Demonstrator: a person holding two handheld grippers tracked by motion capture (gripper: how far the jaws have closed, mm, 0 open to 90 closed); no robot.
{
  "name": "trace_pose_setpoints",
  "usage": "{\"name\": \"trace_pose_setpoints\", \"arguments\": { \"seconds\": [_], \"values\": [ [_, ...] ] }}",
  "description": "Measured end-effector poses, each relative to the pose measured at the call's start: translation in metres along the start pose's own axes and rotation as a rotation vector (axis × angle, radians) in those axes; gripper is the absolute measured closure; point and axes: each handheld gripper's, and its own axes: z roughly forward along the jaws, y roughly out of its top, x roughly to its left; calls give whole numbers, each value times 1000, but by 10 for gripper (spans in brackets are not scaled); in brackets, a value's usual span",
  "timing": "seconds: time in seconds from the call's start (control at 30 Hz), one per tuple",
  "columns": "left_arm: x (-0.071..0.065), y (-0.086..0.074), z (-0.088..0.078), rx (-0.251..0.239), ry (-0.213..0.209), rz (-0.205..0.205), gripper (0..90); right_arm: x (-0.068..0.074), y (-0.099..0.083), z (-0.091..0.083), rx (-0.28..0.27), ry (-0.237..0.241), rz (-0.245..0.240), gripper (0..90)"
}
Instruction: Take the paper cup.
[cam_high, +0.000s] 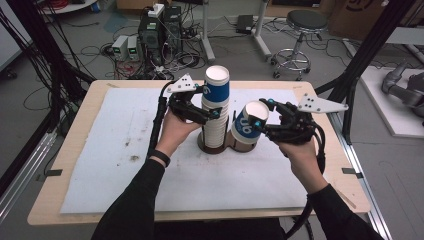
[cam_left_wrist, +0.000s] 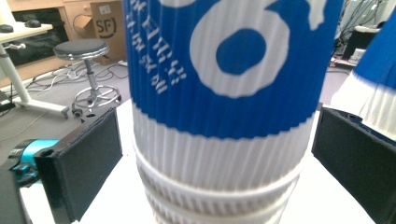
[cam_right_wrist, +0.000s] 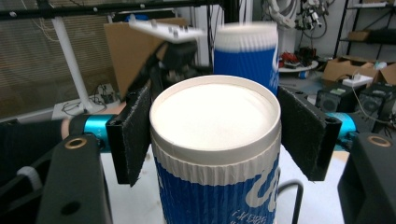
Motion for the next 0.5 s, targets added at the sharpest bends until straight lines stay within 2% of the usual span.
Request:
{"name": "trace_pose_setpoints", "arguments": {
  "seconds": [0.13, 0.27, 0.37, 0.5],
  "values": [
    [-1, -3, -7, -7, -5, -11, 17, 2, -19, -2, 12, 3, 9, 311],
    [-6, -8, -16, 11, 5, 2, 17, 4, -32, -1, 33, 7, 9, 311],
    [-11, -12, -25, 4, 16, 10, 17, 6, -39, 0, 43, 11, 3, 311],
    [-20, -20, -39, -25, 15, -1, 17, 8, -46, 1, 54, 11, -8, 311]
  ]
}}
